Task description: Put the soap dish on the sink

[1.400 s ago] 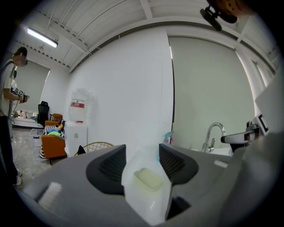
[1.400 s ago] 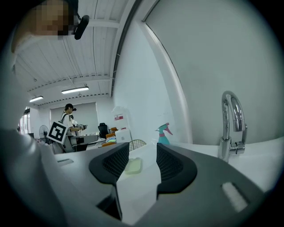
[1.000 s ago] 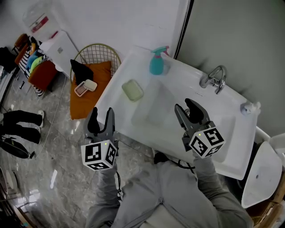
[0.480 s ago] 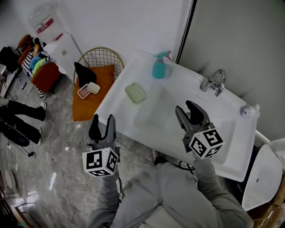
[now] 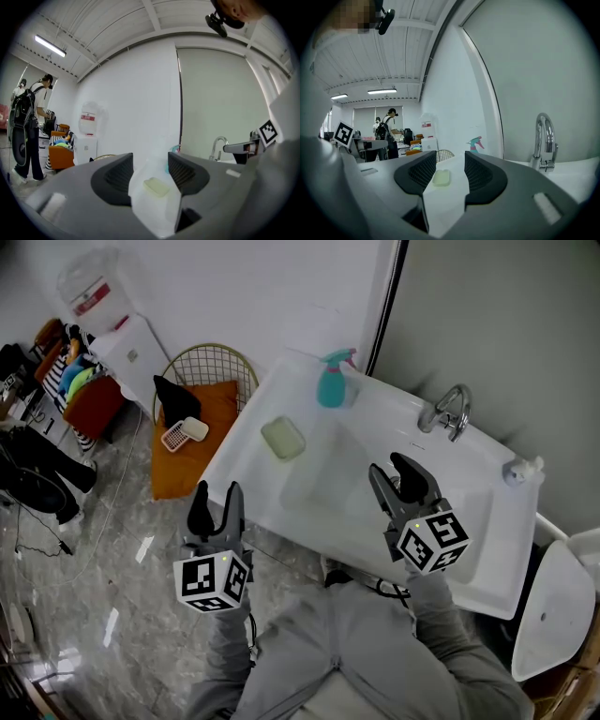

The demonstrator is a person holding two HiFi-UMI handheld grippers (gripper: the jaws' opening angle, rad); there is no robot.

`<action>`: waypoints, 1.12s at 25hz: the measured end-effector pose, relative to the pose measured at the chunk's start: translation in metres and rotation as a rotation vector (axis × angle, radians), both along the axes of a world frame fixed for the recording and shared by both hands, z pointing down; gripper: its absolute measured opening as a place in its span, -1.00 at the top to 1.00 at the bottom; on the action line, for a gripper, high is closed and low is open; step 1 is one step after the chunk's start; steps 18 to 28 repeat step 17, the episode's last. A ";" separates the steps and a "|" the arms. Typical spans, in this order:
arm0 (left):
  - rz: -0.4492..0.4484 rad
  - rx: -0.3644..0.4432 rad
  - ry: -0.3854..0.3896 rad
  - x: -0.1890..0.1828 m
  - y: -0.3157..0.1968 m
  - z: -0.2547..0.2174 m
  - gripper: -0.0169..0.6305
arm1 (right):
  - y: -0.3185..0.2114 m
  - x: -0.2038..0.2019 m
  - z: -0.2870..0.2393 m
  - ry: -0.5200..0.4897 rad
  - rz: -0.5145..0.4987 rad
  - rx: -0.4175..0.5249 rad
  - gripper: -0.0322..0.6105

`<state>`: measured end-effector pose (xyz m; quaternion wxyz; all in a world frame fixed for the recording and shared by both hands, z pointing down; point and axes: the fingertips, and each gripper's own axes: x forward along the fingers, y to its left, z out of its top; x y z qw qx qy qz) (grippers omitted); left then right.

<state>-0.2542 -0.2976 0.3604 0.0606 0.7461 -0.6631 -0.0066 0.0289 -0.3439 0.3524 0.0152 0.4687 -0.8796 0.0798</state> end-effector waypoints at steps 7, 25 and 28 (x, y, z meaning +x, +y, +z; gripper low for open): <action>0.005 0.002 0.000 -0.001 -0.001 0.001 0.17 | 0.001 -0.002 -0.001 0.007 0.006 0.006 0.35; 0.013 0.003 -0.004 -0.005 -0.005 0.002 0.17 | -0.001 -0.007 0.000 0.009 0.012 0.005 0.35; 0.013 0.003 -0.004 -0.005 -0.005 0.002 0.17 | -0.001 -0.007 0.000 0.009 0.012 0.005 0.35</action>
